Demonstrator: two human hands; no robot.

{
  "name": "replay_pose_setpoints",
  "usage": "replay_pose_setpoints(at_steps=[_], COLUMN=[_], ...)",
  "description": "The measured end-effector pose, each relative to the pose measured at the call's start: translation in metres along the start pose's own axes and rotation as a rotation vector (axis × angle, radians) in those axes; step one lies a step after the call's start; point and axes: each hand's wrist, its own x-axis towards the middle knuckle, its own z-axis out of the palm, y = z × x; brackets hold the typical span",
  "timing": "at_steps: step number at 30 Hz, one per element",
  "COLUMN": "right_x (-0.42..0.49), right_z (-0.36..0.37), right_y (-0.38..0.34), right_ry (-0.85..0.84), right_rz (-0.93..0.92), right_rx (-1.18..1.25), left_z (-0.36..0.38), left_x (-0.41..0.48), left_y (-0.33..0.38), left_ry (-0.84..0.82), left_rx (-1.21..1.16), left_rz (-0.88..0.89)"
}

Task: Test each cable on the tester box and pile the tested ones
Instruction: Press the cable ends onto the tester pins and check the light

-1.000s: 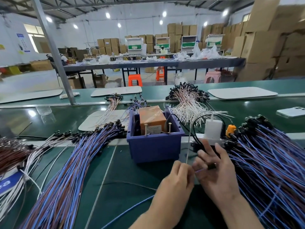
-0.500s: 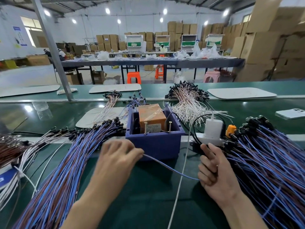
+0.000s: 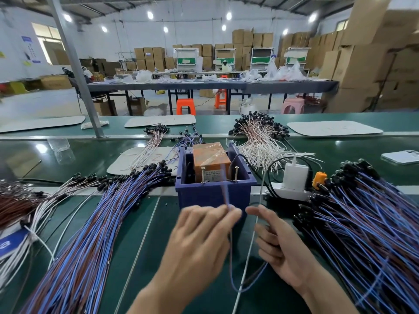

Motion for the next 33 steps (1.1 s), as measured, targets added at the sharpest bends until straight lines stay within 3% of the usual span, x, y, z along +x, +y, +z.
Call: replay_pose_setpoints(at_steps=[4,11,21,27,33], right_x=[0.0,-0.001,-0.002,-0.001,-0.001], right_z=[-0.001,0.004,0.012,0.015,0.016], right_y=[0.002,0.002,0.007,0.012,0.015], right_ry=[-0.019,-0.045,-0.01,-0.023,-0.01], right_rz=[-0.019,-0.076,-0.075,-0.138,-0.172], right_rx=[0.0,-0.095,-0.173,-0.232,-0.265], left_z=[0.008,0.017,0.025,0.031,0.031], left_x=[-0.004,-0.009,-0.017,-0.019,-0.02], left_y=[0.011,0.026,0.017,0.011,0.009], left_ry=[-0.188,-0.373,-0.341,-0.294,-0.25], left_rx=[-0.125,-0.275,-0.505,-0.73,-0.811], left_rz=[0.016,-0.173,-0.462,-0.753,-0.797])
